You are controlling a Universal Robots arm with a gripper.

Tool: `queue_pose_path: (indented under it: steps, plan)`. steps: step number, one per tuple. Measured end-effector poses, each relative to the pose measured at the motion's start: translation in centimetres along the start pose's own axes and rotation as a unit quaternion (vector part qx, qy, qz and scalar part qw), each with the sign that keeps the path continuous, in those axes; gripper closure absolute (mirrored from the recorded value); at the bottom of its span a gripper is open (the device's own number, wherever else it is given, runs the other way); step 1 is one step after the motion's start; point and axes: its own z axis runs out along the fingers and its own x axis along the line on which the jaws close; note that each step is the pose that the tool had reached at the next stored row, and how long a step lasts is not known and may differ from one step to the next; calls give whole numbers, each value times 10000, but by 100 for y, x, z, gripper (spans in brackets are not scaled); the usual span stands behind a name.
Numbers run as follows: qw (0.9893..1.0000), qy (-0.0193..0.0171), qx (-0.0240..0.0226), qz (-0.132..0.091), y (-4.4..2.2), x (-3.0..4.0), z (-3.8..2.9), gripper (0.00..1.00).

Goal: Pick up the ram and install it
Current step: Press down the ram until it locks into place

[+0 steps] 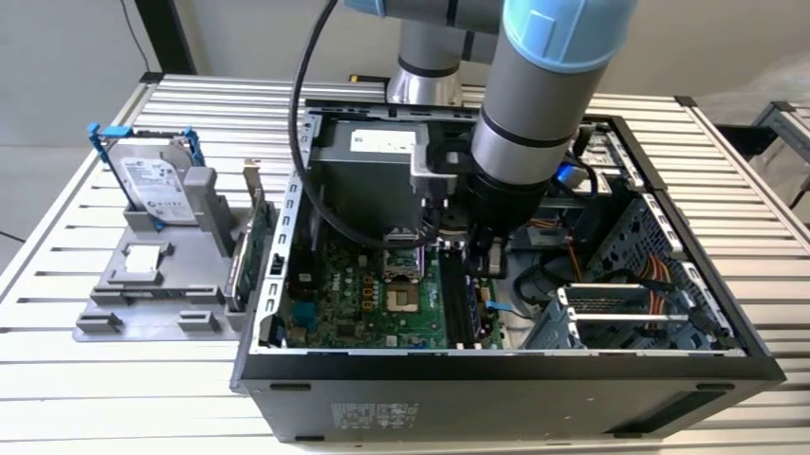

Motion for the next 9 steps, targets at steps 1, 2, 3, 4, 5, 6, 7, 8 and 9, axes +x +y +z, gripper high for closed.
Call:
queue_pose_path:
  steps: [1,2,3,4,5,6,7,8,9]
  plan:
    - [10000,0,-2,-71,0,0,0,100]
    - [9999,0,-5,-140,-1,0,0,100]
    - [9998,-1,-6,-181,-1,0,0,100]
    - [9998,-1,-7,-181,-1,0,0,100]
    - [9998,0,-8,-182,-1,0,0,100]
    - [9998,0,-8,-184,-4,0,0,100]
    - [9998,-2,-8,-184,-10,-1,5,100]
    - [9998,-3,-8,-183,-15,-1,12,100]
    - [9998,-2,-8,-182,-19,-1,17,100]
